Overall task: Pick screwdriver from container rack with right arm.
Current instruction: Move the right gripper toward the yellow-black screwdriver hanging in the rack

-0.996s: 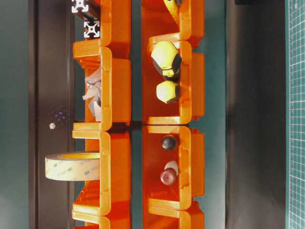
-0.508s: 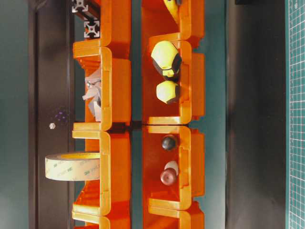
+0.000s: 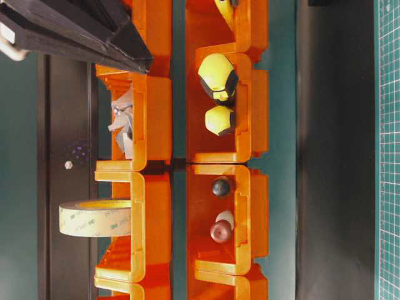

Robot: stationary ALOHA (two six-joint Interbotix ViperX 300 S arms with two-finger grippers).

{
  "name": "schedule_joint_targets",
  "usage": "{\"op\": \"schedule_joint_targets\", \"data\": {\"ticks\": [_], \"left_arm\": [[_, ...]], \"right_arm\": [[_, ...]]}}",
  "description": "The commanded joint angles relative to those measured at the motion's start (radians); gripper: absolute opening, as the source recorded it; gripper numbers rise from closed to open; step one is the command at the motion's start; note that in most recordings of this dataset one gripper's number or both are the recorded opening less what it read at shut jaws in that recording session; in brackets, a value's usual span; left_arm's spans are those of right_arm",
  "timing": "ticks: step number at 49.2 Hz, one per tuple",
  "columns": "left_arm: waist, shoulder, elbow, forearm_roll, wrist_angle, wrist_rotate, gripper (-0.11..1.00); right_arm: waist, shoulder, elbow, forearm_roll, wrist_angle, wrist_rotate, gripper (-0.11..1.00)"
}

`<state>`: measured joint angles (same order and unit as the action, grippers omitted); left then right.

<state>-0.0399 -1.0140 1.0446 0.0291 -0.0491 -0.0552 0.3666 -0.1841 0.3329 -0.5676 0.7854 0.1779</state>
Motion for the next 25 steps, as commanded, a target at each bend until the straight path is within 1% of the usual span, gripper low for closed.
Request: {"op": "schedule_joint_targets", "data": {"ticks": [1, 5, 8, 10, 13, 15, 21, 24, 25], "left_arm": [[-0.005, 0.006, -0.031, 0.003, -0.003, -0.005, 0.00], [-0.005, 0.008, -0.031, 0.003, -0.002, -0.005, 0.00], [-0.006, 0.008, -0.029, 0.003, -0.003, -0.005, 0.00], [-0.006, 0.008, -0.029, 0.003, -0.002, -0.005, 0.00], [-0.006, 0.009, -0.029, 0.003, -0.002, -0.005, 0.00], [-0.006, 0.009, -0.029, 0.003, -0.003, -0.005, 0.00], [-0.009, 0.011, -0.029, 0.003, -0.003, -0.006, 0.00], [-0.011, 0.011, -0.029, 0.003, -0.003, -0.005, 0.00], [-0.011, 0.012, -0.029, 0.003, -0.003, -0.005, 0.00]], "right_arm": [[0.071, 0.020, -0.063, -0.215, 0.144, 0.083, 0.00], [0.121, 0.034, -0.054, -0.348, 0.222, 0.190, 0.00], [0.155, 0.038, -0.032, -0.420, 0.268, 0.273, 0.00], [0.173, 0.040, -0.011, -0.453, 0.298, 0.321, 0.00], [0.195, 0.038, 0.025, -0.477, 0.321, 0.385, 0.00], [0.209, 0.038, 0.046, -0.483, 0.319, 0.417, 0.00], [0.236, 0.026, 0.092, -0.485, 0.284, 0.457, 0.00], [0.238, 0.021, 0.107, -0.486, 0.267, 0.463, 0.04], [0.238, 0.020, 0.109, -0.486, 0.264, 0.462, 0.07]]}}
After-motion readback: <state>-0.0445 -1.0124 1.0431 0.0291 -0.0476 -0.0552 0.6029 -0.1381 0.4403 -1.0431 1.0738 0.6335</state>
